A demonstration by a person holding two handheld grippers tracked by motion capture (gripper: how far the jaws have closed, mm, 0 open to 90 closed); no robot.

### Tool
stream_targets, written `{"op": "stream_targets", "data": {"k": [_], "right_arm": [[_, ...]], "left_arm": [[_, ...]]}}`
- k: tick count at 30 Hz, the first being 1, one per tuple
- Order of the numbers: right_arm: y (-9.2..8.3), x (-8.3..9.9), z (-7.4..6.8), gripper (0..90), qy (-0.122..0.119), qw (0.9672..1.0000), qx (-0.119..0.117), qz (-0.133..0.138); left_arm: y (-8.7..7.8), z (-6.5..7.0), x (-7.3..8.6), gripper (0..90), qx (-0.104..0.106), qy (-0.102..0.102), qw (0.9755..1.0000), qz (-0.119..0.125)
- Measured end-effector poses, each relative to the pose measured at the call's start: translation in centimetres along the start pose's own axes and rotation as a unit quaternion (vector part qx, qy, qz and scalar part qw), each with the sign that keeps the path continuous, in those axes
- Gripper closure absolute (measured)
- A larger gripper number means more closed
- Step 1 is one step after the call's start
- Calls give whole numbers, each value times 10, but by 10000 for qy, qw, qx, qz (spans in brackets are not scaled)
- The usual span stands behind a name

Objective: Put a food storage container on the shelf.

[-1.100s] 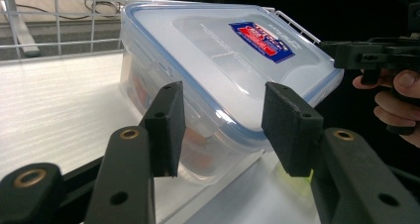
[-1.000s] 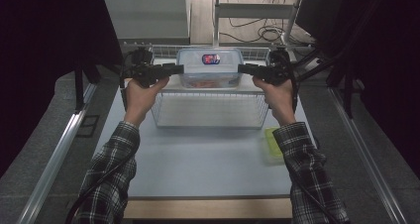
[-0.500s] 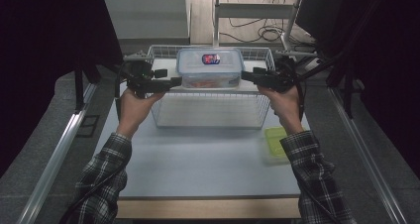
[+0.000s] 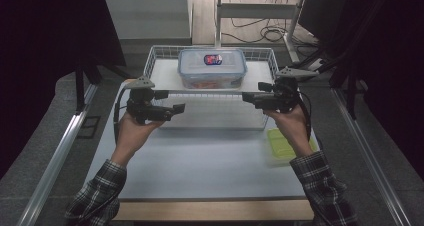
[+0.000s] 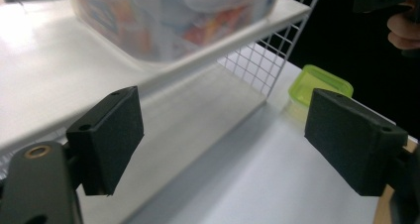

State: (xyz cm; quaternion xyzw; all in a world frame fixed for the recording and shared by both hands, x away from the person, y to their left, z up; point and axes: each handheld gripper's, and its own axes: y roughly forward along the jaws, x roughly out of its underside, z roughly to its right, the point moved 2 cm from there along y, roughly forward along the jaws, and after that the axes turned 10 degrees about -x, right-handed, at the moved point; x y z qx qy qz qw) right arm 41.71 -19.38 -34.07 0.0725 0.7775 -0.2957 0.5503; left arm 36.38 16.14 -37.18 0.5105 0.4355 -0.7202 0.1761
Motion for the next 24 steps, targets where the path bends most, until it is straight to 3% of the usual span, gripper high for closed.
{"op": "stream_targets", "data": {"k": [7,8,13,24], "right_arm": [[-4,19,-15,121,-164,9998,-97,-53],[-5,26,-19,108,-280,9996,-32,-98],[-6,40,-26,85,-457,9987,-2,-222],[-13,75,-42,65,-741,9965,22,-385]], "left_arm": [[-8,14,22,127,85,-25,9999,-66],[-9,15,25,108,91,-26,9999,-46],[-14,22,43,75,-13,132,9999,-58],[-26,32,83,53,-55,82,9999,-118]]}}
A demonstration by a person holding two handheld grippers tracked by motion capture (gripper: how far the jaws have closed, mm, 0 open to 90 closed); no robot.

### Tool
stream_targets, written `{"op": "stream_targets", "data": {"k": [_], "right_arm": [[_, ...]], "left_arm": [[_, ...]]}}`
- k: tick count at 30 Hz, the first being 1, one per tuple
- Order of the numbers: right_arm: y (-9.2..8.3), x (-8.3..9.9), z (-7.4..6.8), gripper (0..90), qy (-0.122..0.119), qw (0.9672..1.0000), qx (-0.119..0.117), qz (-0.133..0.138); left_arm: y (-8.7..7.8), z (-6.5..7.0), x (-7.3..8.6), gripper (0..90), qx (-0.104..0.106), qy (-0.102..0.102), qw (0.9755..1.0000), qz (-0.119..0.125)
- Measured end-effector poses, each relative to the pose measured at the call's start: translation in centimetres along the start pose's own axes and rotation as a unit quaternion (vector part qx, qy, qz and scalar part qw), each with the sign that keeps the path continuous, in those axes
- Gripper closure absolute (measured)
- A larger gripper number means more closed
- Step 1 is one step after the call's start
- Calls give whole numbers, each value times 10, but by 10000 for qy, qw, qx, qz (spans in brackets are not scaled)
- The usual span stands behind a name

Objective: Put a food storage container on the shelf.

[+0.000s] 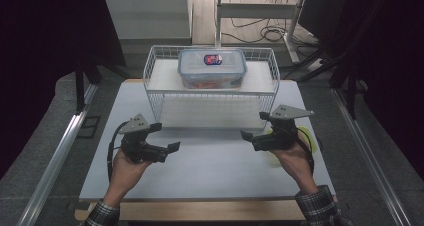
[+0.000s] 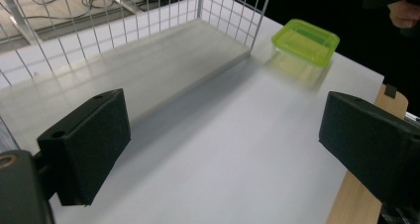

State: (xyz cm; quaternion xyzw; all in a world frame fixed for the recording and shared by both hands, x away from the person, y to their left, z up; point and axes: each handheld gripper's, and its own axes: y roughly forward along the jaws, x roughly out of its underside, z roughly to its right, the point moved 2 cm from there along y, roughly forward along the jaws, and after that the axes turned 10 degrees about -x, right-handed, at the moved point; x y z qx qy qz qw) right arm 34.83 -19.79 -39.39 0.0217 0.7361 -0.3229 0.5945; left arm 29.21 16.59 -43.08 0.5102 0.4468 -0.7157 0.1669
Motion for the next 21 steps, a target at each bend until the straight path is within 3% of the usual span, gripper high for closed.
{"op": "stream_targets", "data": {"k": [8,21], "right_arm": [[-5,22,-10,64,-88,9999,62,-40],[-5,53,-27,45,110,9997,-151,-153]], "left_arm": [[-4,6,25,43,-115,2,9999,-93],[-15,5,70,44,-355,-18,9993,-83]]}}
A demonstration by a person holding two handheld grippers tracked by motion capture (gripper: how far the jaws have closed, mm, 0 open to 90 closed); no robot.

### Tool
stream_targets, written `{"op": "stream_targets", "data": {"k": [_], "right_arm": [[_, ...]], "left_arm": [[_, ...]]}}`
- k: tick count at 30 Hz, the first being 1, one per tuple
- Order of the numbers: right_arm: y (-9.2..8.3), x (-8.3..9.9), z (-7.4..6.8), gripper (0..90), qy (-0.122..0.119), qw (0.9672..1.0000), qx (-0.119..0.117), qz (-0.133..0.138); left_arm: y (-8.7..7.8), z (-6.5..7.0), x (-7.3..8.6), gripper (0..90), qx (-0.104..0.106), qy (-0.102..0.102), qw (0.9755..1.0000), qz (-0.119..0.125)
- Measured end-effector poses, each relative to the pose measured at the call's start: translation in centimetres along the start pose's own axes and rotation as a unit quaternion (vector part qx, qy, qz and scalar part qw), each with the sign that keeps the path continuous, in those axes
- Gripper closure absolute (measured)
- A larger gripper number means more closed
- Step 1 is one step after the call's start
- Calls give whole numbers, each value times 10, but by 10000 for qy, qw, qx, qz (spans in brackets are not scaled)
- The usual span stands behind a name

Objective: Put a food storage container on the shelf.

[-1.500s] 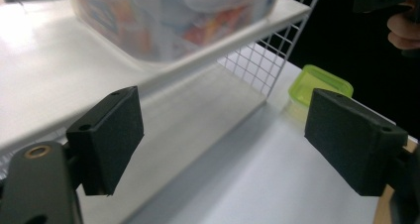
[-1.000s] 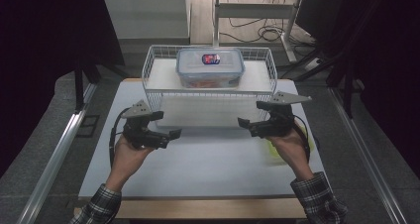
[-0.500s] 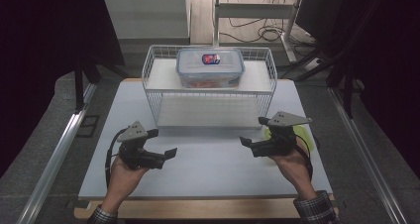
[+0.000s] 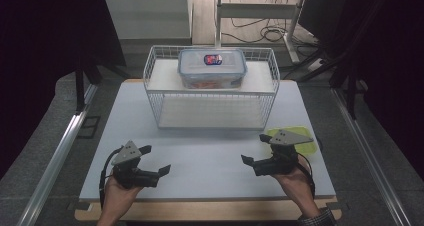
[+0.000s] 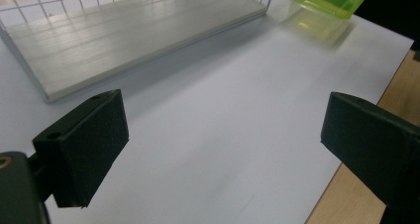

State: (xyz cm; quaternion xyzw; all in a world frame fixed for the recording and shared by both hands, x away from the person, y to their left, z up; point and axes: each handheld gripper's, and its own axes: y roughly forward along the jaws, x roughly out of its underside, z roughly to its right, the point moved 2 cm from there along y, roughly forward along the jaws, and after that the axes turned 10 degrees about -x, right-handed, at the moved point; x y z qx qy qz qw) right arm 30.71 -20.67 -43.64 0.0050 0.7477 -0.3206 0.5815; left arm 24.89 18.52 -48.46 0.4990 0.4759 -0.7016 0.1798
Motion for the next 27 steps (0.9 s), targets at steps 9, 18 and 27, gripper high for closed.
{"op": "stream_targets", "data": {"k": [9,18,27], "right_arm": [[11,26,-10,0,-115,9997,-149,-126],[17,50,-12,0,-59,9994,-112,-328],[21,60,-4,0,179,9983,8,-563]], "left_arm": [[-2,6,23,41,-187,283,9994,-83],[-2,10,36,40,-283,386,9988,-118],[2,6,41,40,-353,379,9986,-144]]}}
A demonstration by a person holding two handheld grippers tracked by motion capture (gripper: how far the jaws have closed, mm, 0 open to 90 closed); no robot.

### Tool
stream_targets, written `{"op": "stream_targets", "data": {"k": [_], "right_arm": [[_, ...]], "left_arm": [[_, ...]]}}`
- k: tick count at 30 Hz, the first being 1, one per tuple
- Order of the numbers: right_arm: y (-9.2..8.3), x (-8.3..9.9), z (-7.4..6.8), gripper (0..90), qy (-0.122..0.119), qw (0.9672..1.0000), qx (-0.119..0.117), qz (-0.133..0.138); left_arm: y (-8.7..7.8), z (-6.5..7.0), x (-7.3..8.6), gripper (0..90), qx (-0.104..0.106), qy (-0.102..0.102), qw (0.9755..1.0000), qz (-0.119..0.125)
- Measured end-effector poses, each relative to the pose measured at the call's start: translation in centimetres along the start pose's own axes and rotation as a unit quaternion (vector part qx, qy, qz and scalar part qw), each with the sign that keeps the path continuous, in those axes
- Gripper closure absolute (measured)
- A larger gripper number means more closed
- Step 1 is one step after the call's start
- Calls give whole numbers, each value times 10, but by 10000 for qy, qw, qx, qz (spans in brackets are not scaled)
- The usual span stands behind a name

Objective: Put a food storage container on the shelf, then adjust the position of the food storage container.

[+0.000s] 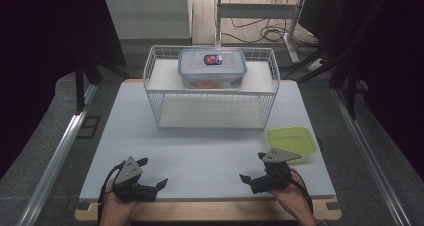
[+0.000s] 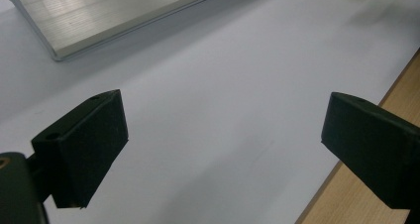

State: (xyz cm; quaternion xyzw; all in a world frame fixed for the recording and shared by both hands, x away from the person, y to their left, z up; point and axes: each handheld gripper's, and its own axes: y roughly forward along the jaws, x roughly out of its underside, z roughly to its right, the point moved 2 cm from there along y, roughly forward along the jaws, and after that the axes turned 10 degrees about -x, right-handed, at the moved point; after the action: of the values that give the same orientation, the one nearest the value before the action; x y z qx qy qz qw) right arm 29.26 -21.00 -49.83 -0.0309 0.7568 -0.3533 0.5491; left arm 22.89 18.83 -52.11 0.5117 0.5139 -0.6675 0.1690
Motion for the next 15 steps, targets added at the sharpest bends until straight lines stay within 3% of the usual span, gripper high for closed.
{"op": "stream_targets", "data": {"k": [3,8,11,15], "right_arm": [[-5,-2,6,0,115,9997,212,16],[-14,-4,17,2,312,9989,331,64],[-23,-5,25,72,399,9978,504,152],[-37,-2,42,233,435,9945,949,69]], "left_arm": [[1,-1,1,41,3,-16,10000,0],[2,-2,3,42,51,-65,10000,-32],[3,-2,3,43,55,-33,10000,-49],[5,-1,4,44,84,-14,9999,-87]]}}
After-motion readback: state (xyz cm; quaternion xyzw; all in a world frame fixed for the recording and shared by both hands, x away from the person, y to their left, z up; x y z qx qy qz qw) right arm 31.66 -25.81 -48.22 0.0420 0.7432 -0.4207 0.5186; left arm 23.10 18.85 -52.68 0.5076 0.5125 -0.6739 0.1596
